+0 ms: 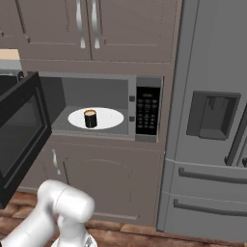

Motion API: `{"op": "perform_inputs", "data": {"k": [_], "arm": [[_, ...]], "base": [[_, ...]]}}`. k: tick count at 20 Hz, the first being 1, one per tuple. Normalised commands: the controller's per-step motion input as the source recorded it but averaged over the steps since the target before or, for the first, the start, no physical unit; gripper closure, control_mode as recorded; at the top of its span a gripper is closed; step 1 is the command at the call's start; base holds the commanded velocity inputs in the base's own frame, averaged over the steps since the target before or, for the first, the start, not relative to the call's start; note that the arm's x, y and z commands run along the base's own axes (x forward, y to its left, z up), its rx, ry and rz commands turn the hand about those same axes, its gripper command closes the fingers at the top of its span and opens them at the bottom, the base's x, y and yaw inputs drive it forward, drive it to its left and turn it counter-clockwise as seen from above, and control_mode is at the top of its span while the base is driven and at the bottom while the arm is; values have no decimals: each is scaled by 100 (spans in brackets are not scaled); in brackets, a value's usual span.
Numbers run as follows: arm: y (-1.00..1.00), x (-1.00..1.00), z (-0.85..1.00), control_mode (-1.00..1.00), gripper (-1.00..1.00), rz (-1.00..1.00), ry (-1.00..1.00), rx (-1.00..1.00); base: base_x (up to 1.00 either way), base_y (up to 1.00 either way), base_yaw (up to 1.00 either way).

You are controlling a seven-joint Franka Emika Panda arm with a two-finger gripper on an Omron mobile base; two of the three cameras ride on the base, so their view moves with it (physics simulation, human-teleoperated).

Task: Pick the mug from the counter and place it inside the microwave. Then close the microwave.

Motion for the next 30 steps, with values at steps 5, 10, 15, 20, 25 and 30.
{"op": "perform_inputs", "data": {"k": [5, 10, 15, 20, 25, 30], "arm": [[21, 51, 0, -100, -100, -19, 8, -5], [20, 37, 0, -100, -100, -6, 3, -9], [34, 20, -1, -100, -100, 0, 0, -10], [34, 18, -9, -100, -100, 0, 0, -13], [11, 35, -33, -100, -100, 0, 0, -9], [0, 40, -52, -100, -100, 0, 1, -1]], "base": [[0, 0, 0], [0, 0, 0], [0, 0, 0], [0, 0, 0], [0, 0, 0], [0, 0, 0]]}}
